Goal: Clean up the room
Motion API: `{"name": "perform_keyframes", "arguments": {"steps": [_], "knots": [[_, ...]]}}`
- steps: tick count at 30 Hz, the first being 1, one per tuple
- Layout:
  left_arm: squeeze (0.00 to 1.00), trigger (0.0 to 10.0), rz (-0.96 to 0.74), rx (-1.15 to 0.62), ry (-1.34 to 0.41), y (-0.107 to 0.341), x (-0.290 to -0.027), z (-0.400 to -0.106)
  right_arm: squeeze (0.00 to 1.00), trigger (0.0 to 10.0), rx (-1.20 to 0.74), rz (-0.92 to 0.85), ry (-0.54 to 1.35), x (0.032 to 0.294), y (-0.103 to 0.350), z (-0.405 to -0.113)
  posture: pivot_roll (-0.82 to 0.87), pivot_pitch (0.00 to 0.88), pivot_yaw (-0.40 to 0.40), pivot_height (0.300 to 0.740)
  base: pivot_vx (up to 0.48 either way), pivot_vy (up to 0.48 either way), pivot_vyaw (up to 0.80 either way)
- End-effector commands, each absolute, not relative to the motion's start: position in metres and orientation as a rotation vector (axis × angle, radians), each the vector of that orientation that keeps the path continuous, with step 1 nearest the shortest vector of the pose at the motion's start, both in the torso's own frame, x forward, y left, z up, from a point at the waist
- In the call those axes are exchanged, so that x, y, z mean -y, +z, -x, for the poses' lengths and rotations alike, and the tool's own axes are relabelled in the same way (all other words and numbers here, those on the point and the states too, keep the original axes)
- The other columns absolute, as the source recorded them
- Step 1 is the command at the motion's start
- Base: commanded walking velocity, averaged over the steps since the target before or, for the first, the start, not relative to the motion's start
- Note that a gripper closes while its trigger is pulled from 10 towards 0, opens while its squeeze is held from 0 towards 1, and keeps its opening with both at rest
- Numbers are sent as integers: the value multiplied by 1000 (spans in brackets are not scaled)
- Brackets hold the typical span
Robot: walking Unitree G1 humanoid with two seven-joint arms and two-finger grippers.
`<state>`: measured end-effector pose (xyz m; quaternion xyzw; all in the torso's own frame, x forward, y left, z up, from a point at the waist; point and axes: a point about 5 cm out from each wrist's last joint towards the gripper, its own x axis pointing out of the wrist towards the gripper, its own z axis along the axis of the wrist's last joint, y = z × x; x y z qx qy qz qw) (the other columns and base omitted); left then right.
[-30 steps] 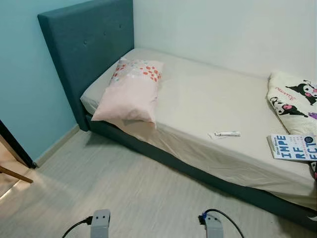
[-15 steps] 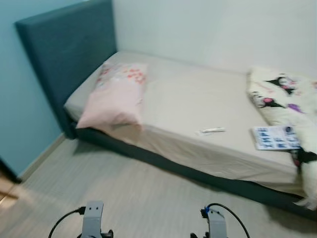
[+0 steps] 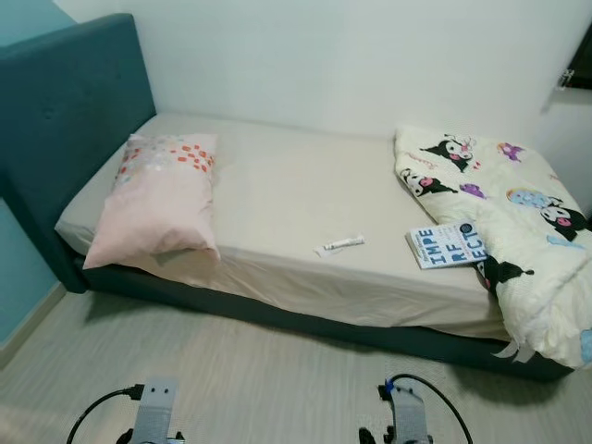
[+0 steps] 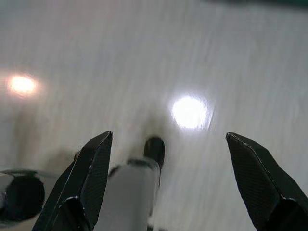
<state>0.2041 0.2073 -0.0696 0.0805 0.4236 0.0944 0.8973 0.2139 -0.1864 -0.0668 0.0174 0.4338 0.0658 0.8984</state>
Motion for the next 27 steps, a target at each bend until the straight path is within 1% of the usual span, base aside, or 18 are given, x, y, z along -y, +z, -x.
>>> {"name": "perform_keyframes", "arguments": {"steps": [1,6,7,8,11,12,13,18,22,23,25,27], "knots": [[0,10000,-134,-838,217,-65,-207,-212,0,10000,-850,12,195,182,-60,-225,35,0,-43,740,401,0,0],[0,10000,-120,-811,229,-61,-206,-218,0,10000,-821,26,221,180,-56,-231,36,0,-43,740,408,0,0],[0,10000,-100,-756,235,-53,-205,-230,0,10000,-789,17,238,178,-51,-237,43,0,-50,740,420,0,781],[0,10000,-100,-756,235,-53,-205,-230,0,10000,-789,17,238,178,-51,-237,43,0,-50,740,420,0,781],[0,10000,-12,-549,256,-16,-206,-275,0,10000,-684,27,309,169,-33,-260,43,0,-55,740,421,0,592],[0,10000,-12,-549,256,-16,-206,-275,0,10000,-684,27,309,169,-33,-260,43,0,-55,740,420,0,481],[0,10000,5,-510,260,-8,-206,-283,0,10000,-665,33,324,167,-30,-264,42,0,-55,740,424,0,463],[0,10000,47,-393,267,17,-208,-305,0,10000,-608,61,375,162,-20,-274,34,0,-55,740,422,0,0],[0,10000,56,-370,265,22,-207,-310,0,10000,-593,59,389,161,-18,-276,33,0,-55,740,422,0,0],[0,10000,61,-332,251,29,-205,-316,0,10000,-572,58,405,160,-14,-279,30,0,-55,740,416,0,0],[0,10000,69,-299,237,36,-203,-321,0,10000,-554,66,435,158,-12,-281,30,0,-55,740,416,0,750],[0,10000,86,-221,203,52,-198,-333,0,10000,-523,93,482,154,-7,-284,26,0,-53,740,409,0,753]]}}
